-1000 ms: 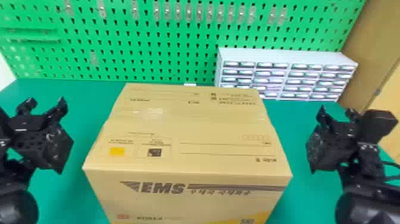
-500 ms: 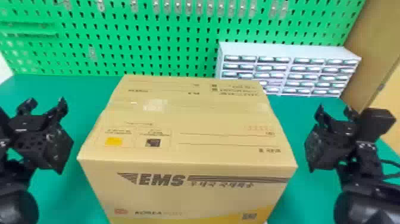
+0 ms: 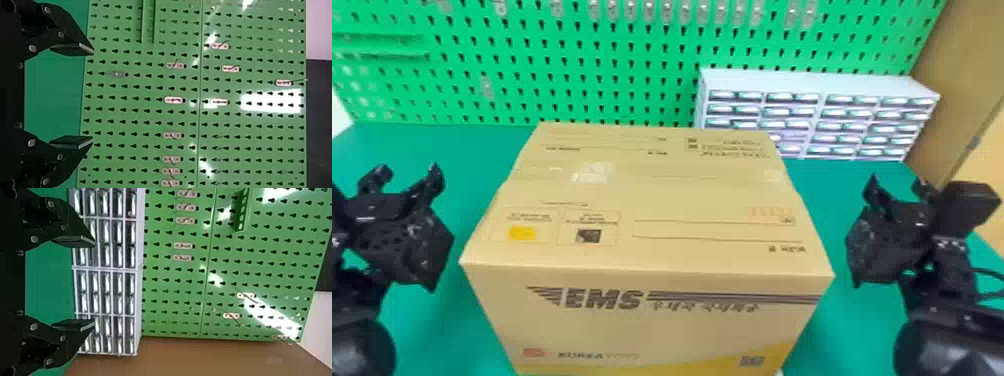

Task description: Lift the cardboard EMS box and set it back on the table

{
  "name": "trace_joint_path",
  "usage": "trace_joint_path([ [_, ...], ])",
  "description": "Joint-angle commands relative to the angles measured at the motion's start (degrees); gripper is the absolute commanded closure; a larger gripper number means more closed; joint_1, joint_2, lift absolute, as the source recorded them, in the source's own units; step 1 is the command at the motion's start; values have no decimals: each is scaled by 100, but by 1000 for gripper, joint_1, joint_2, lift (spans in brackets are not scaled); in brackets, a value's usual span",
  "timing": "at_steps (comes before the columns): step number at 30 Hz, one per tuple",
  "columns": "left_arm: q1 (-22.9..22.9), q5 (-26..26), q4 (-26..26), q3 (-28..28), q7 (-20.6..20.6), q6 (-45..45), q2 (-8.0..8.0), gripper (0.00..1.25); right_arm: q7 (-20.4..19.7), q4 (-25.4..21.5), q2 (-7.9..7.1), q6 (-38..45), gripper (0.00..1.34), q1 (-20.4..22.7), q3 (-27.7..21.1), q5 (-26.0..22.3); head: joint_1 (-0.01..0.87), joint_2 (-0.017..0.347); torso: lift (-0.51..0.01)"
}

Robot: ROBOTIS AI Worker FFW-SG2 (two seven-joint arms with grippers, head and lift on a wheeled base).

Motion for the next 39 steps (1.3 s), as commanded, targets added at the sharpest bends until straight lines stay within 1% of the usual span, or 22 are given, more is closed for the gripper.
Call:
trace_joint_path([
  [1,-8,-126,24,-18,0,-113,0,455,7,524,-214,-740,535,-10,250,-350,678,-14,-94],
  [2,-8,-152,50,-36,0,-122,0,455,7,656,-267,-819,535,-19,329,-455,678,-14,-94],
  [5,-52,-90,191,-97,0,-210,0,455,7,788,-328,-863,535,-37,408,-499,678,-14,-94],
  [9,-52,-90,287,-141,0,-245,0,455,7,1008,-319,-951,533,-107,452,-517,678,-14,-94],
  [19,-69,-108,323,-247,0,-245,0,455,7,1245,-284,-1038,533,-291,601,-429,678,-14,-94],
  [23,-87,-90,323,-300,-9,-245,0,455,7,1491,-267,-1241,533,-415,707,-517,678,-14,-94],
  [26,-104,-82,323,-370,0,-245,0,455,-2,1746,-196,-1452,533,-529,830,-649,678,-14,-94],
  [31,-140,-47,323,-511,0,-245,0,455,-2,2089,23,-1733,536,-731,918,-596,678,-14,-94],
  [33,-166,-47,323,-572,0,-227,0,455,-11,2212,138,-1873,538,-819,953,-526,678,-14,-94],
  [34,-175,-47,323,-598,0,-227,0,455,-11,2264,160,-1917,538,-845,953,-473,678,-14,-94],
  [39,-227,-3,331,-765,0,-227,0,455,-46,2493,160,-2137,538,-1021,1023,-306,678,-14,-94],
])
